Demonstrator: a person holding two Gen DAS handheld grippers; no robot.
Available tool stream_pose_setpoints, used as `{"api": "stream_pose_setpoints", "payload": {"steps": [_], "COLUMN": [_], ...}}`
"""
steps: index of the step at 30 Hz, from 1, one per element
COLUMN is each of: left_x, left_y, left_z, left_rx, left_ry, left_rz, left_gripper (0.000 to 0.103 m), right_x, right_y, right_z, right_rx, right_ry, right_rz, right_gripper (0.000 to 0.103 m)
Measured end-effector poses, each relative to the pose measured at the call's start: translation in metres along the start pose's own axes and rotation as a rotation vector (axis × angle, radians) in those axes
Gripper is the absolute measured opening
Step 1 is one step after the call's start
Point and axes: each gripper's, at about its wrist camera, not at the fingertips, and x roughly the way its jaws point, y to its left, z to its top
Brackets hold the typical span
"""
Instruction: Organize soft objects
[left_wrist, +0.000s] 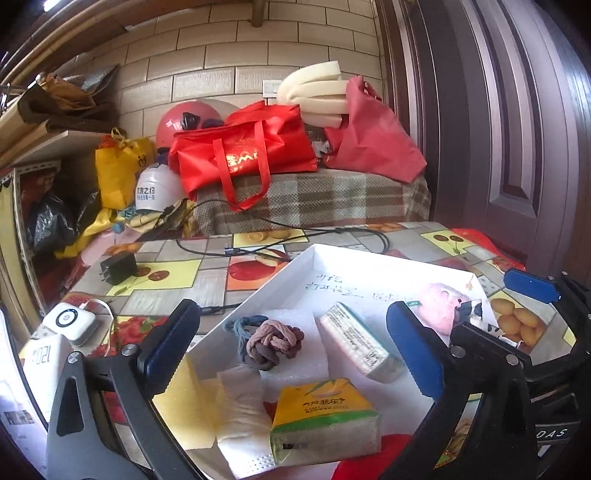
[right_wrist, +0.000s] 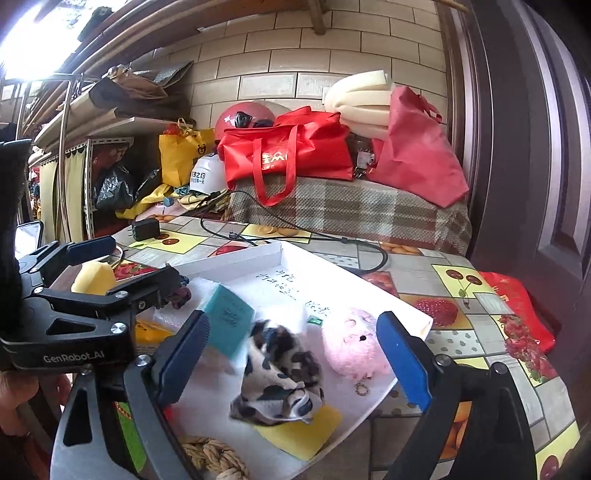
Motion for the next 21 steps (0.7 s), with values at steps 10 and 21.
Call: {"api": "stream_pose_setpoints", "payload": {"steps": [10, 21], "left_x": [-0.015, -0.047], "left_y": [0.005, -0.016], "left_z": [-0.002, -0.013], "left_rx": [-0.028, 0.021], "left_ry": [-0.043, -0.047], "left_rz": [0.003, 0.013], "left_gripper": [0.102, 0.102], "right_x": [-0.009, -0.041], "right_y": [0.004, -0.021], "right_z": [-0.002, -0.014], "right_rx": [-0.007, 0.137], "right_ry": [-0.021, -0.01], "right_rz": [-0.069, -0.127], "right_gripper": [0.103, 0.103]}}
